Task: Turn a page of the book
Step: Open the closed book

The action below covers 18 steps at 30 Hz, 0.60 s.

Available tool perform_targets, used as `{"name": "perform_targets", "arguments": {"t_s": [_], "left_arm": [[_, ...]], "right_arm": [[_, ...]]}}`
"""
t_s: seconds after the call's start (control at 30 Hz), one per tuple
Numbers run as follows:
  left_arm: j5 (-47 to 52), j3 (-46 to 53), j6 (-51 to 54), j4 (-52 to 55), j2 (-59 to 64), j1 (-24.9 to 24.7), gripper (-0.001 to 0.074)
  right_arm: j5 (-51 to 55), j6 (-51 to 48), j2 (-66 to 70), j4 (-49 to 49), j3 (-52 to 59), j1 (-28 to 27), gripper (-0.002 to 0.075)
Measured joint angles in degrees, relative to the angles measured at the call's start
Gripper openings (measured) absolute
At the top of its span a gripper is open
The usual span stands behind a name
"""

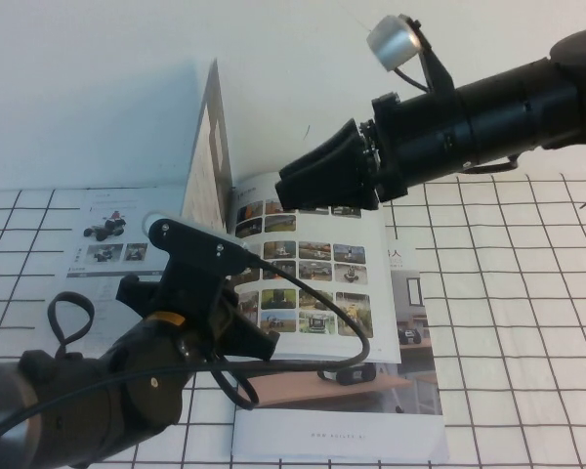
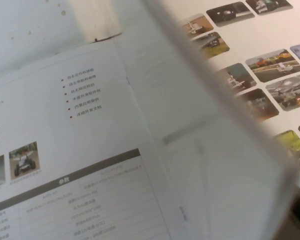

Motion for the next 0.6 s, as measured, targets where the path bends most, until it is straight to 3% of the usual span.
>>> {"name": "perform_targets", "arguments": {"t_s": [0.13, 0.17, 0.3, 0.6], "left_arm": [[0.00, 0.00, 0.00, -0.92, 0.00, 0.00, -0.0003], [0.00, 0.00, 0.00, -1.38, 0.00, 0.00, -0.0004], [-0.26, 0.00, 0.27, -4.00, 0.00, 0.00, -0.0004], [-5.33, 0.00, 8.78, -14.31, 0.31, 0.00, -0.0003]], "right_arm": [[-6.03, 3.37, 0.21, -9.92, 0.00, -0.09, 0.0081], [-7.93, 4.40, 0.97, -11.21, 0.29, -0.09, 0.0052], [-12.83, 6.06, 6.06, -12.91, 0.46, -0.09, 0.0011], [-16.28, 7.44, 19.96, -13.28, 0.53, -0.09, 0.0001]]}}
